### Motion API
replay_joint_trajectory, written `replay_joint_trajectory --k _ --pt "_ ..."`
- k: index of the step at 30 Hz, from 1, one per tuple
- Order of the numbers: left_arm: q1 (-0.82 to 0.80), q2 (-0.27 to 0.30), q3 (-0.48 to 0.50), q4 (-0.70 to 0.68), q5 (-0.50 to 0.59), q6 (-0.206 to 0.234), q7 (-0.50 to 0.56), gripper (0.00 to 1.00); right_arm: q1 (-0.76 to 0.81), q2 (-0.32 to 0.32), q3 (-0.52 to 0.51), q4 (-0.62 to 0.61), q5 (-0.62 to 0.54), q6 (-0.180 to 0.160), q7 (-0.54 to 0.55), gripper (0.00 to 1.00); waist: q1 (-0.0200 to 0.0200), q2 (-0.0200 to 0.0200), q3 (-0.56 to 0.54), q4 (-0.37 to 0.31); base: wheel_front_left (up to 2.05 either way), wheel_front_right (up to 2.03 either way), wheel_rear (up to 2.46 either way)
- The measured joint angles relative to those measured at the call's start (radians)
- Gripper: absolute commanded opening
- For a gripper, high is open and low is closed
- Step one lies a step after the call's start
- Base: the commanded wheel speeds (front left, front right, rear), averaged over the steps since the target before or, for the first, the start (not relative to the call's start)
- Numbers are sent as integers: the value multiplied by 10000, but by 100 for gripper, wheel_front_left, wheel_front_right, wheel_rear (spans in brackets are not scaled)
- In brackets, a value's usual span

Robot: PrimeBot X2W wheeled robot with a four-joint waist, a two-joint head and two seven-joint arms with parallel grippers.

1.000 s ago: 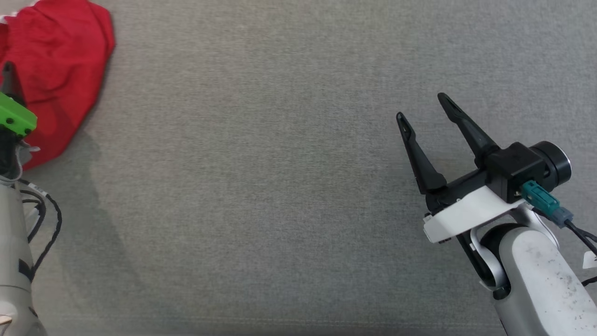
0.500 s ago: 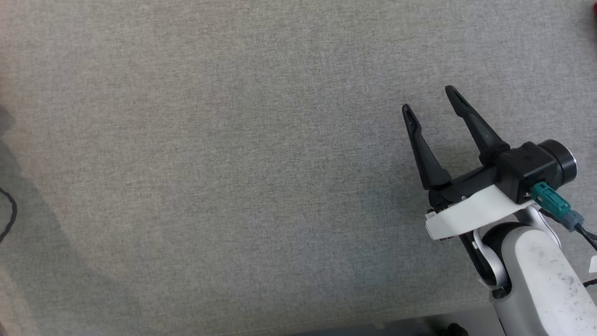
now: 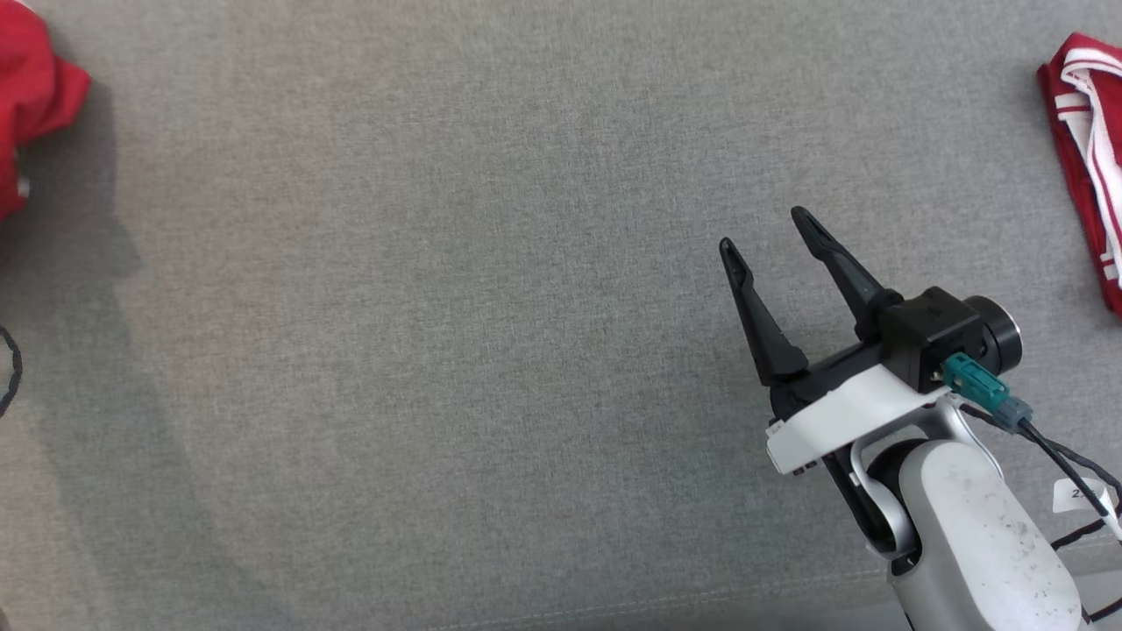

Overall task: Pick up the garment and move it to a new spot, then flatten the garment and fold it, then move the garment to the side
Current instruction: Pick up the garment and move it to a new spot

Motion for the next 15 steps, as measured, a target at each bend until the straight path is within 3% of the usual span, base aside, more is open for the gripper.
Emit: replay_joint_trajectory --k 7,15 --pt "-198 -219 -709 -1942 316 -251 407 0 413 222 -109 468 184 0 -236 100 0 0 -1287 199 0 0 0" --pt "116 -1139 -1898 -4518 483 -431 1156 0 756 497 -234 593 217 0 -370 100 -1 1 -2506 -123 0 0 0"
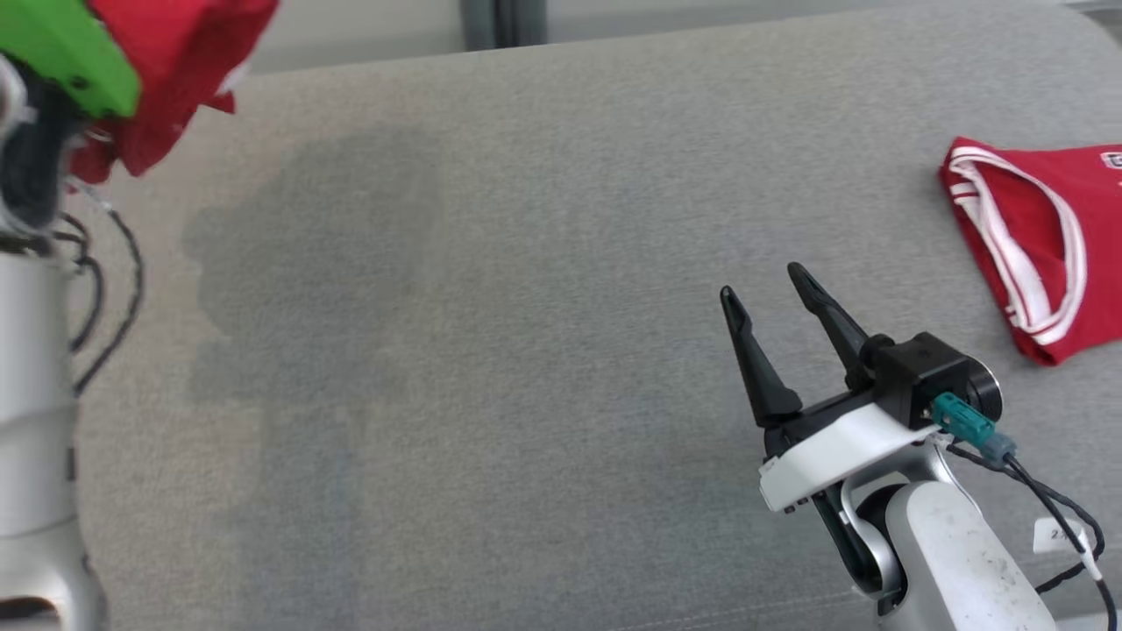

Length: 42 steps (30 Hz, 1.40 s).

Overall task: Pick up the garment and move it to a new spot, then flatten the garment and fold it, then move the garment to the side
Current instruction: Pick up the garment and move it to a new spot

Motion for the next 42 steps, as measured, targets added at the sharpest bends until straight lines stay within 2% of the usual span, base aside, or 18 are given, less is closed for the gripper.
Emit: replay_joint_trajectory --k 6,11,18,24,25,26,32,36,39,42 --pt "715 -1313 -1415 -1306 121 -69 215 0 182 167 -196 42 12 0 -128 100 0 0 -359 -823 0 0 0" --pt "1529 -2008 -2280 -1574 228 -119 -40 0 302 272 -186 104 13 0 -226 100 0 0 -379 -1682 0 0 0" --pt "2949 -2437 -3032 -711 268 -88 -974 0 337 357 -192 221 81 0 -395 100 0 0 -82 -2962 0 0 0" --pt "3906 -2466 -2961 1104 268 192 -2383 0 349 399 -261 286 98 0 -566 100 0 0 237 -3720 0 0 0" --pt "3965 -2458 -2955 1352 347 234 -2581 39 361 408 -295 295 102 0 -571 100 0 0 287 -3766 0 0 0" --pt "4002 -2429 -2986 1634 476 265 -2853 100 394 410 -322 326 113 -2 -581 100 0 0 347 -3800 0 0 0" --pt "4105 -2514 -3014 2309 318 29 -4194 100 479 437 -476 380 84 0 -575 100 0 0 415 -3529 0 0 0" --pt "4229 -2638 -2949 1875 -236 -240 -5450 100 495 430 -861 244 -50 0 -504 100 0 0 309 -3123 0 0 0" --pt "4474 -2660 -2732 1534 -345 -176 -6395 100 534 345 -1208 102 -132 0 -389 100 0 0 145 -2730 0 0 0" --pt "4884 -2650 -2510 1156 -581 -219 -6886 100 683 249 -1666 -8 -173 0 -326 100 0 0 -74 -2252 0 0 0"
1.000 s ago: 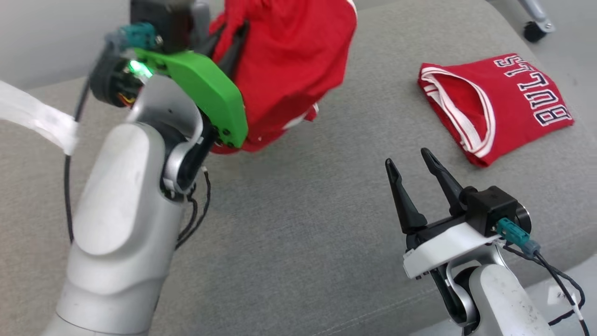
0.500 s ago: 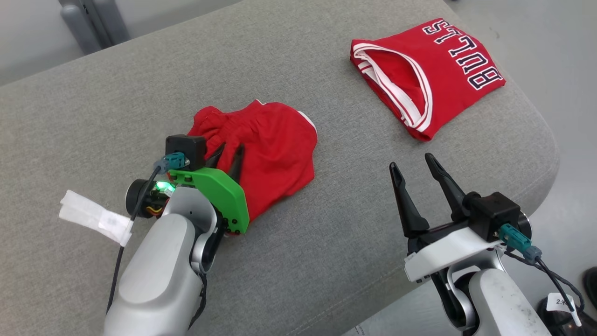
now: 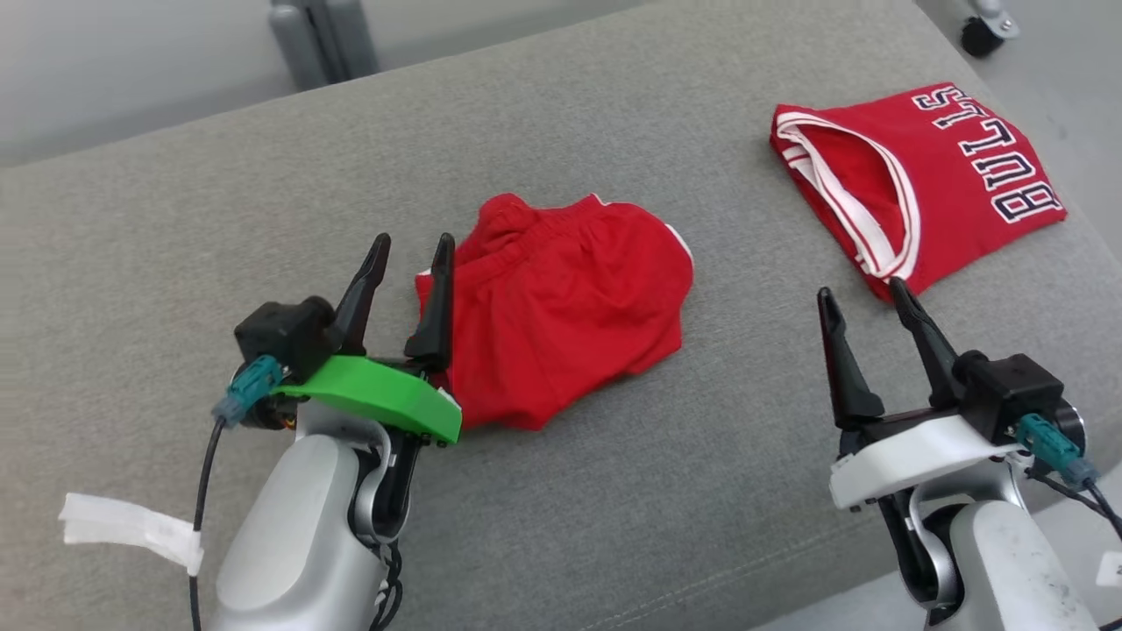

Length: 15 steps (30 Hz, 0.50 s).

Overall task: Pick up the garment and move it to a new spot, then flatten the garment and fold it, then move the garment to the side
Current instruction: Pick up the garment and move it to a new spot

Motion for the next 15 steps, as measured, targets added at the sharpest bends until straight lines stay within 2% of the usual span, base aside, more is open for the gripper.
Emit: replay_joint_trajectory --k 7,15 --pt "1279 253 907 -704 161 81 -259 100 350 -75 -715 267 -123 0 23 100 0 0 -473 1176 0 0 0" --pt "2781 351 1939 -1505 1039 -17 -276 100 444 -35 -1093 995 -155 0 -221 100 0 0 -977 2160 0 0 0"
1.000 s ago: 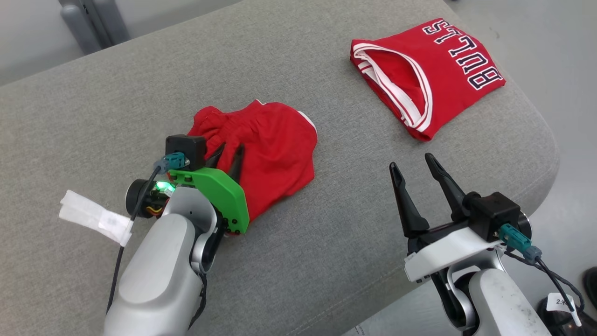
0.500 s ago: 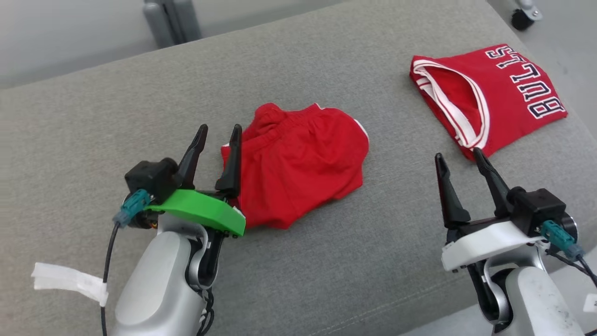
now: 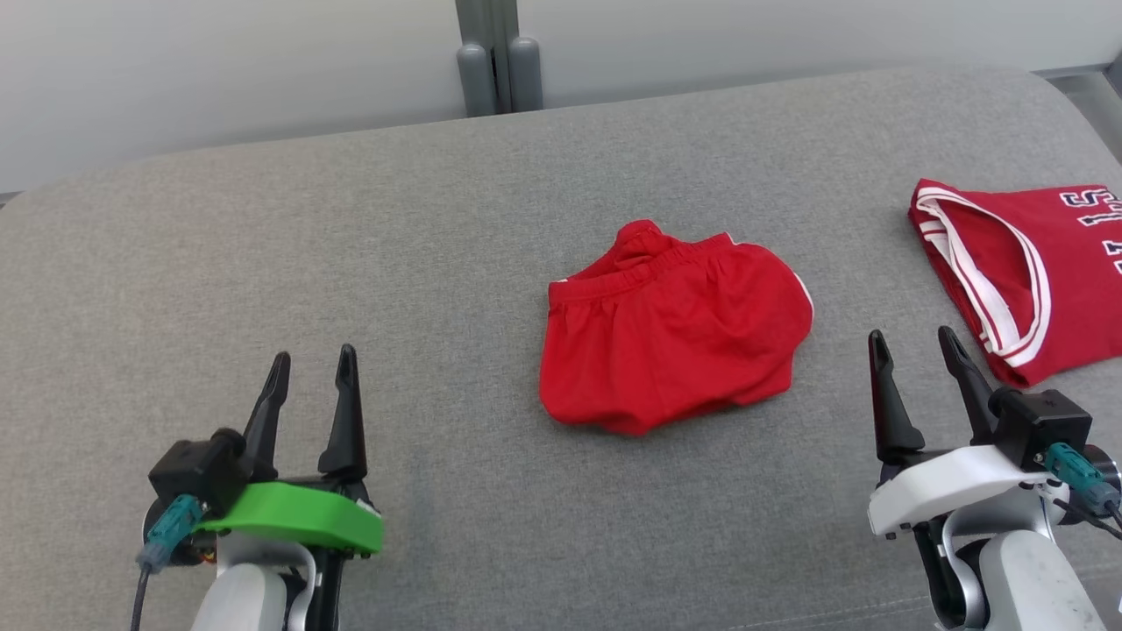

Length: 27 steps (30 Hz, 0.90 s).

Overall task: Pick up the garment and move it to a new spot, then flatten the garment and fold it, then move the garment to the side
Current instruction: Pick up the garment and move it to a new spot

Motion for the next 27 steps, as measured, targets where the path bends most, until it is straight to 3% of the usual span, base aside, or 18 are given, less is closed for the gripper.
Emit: replay_joint_trajectory --k 11,27 --pt "1123 -127 909 -491 899 -217 0 100 210 52 -113 623 -6 0 -203 100 0 0 -506 469 0 0 0" --pt "1209 -349 1043 -259 1239 -382 0 100 204 128 13 688 -8 0 -288 100 0 0 -421 476 0 0 0"
